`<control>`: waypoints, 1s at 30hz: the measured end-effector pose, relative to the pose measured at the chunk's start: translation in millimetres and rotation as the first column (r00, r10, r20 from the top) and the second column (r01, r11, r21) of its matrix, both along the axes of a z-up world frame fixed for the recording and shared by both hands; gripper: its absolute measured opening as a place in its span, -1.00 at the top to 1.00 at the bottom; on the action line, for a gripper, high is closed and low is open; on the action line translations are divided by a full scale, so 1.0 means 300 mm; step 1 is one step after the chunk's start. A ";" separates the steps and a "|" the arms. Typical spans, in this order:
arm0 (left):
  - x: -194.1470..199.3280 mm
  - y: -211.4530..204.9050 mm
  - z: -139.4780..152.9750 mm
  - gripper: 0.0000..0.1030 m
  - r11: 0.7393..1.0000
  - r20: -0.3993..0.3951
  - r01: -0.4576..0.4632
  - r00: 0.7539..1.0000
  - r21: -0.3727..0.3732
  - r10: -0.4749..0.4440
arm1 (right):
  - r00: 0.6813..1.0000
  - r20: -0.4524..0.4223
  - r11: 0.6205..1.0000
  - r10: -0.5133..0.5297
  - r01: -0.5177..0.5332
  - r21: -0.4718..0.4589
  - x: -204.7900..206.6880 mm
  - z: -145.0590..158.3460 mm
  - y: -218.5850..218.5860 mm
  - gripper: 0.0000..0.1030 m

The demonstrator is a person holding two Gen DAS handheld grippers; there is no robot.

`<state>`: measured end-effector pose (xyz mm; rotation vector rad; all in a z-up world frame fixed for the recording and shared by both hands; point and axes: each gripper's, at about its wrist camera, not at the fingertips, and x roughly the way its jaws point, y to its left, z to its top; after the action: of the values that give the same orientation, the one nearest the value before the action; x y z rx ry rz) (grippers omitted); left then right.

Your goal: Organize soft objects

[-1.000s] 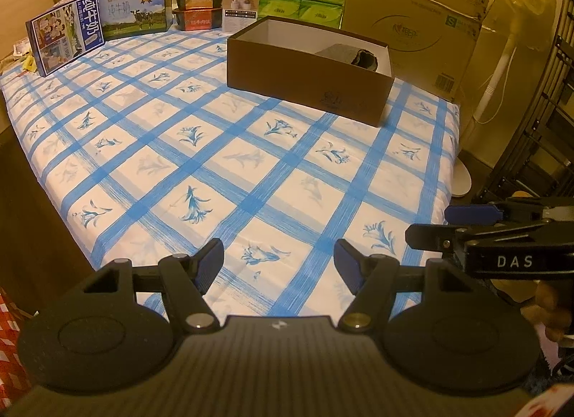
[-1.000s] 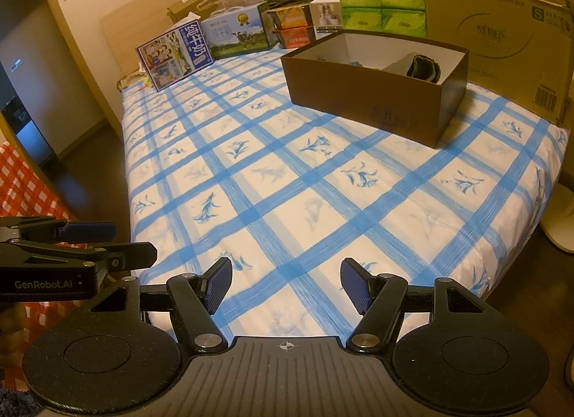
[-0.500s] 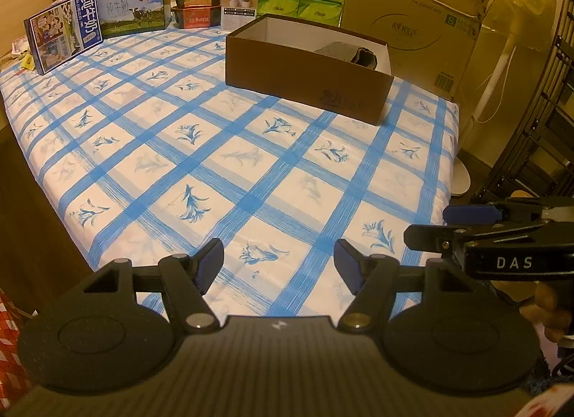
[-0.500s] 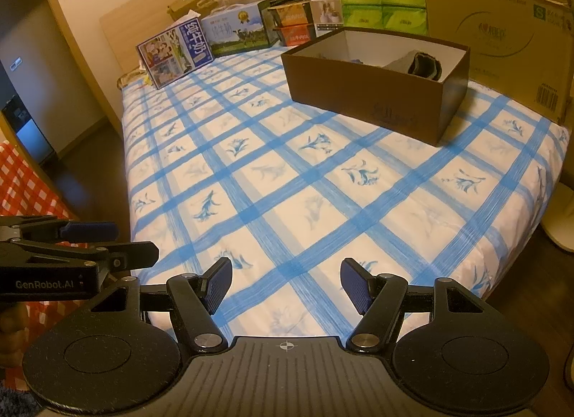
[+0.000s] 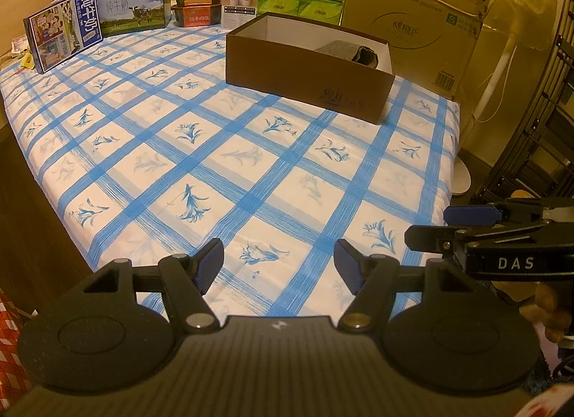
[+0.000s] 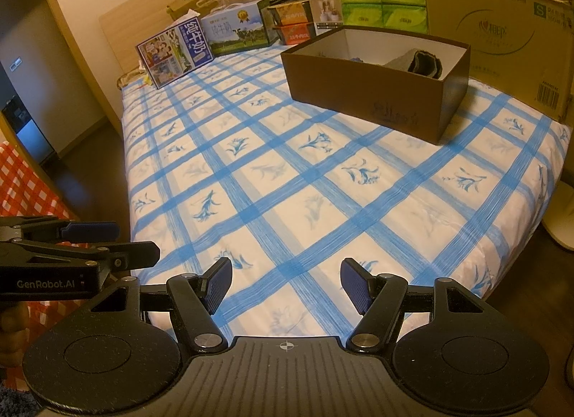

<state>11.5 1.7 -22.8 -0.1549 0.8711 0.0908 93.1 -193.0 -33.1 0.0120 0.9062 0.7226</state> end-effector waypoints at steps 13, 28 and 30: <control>0.002 0.000 0.000 -0.27 1.000 0.000 0.000 1.000 -0.001 0.000 | 1.000 0.000 1.000 0.000 0.000 0.000 0.002 -0.001 -0.001 -0.30; 0.006 -0.001 -0.004 -0.27 1.000 -0.001 0.000 1.000 -0.002 0.000 | 1.000 -0.002 1.000 -0.001 0.001 -0.001 0.006 -0.006 -0.002 -0.30; 0.006 -0.001 -0.004 -0.27 1.000 -0.001 0.000 1.000 -0.002 0.000 | 1.000 -0.003 1.000 0.000 0.000 -0.001 0.007 -0.005 -0.002 -0.30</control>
<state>13.3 1.5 -24.0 -0.1566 0.8723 0.0899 95.2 -193.5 -34.7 0.0121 0.9095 0.7217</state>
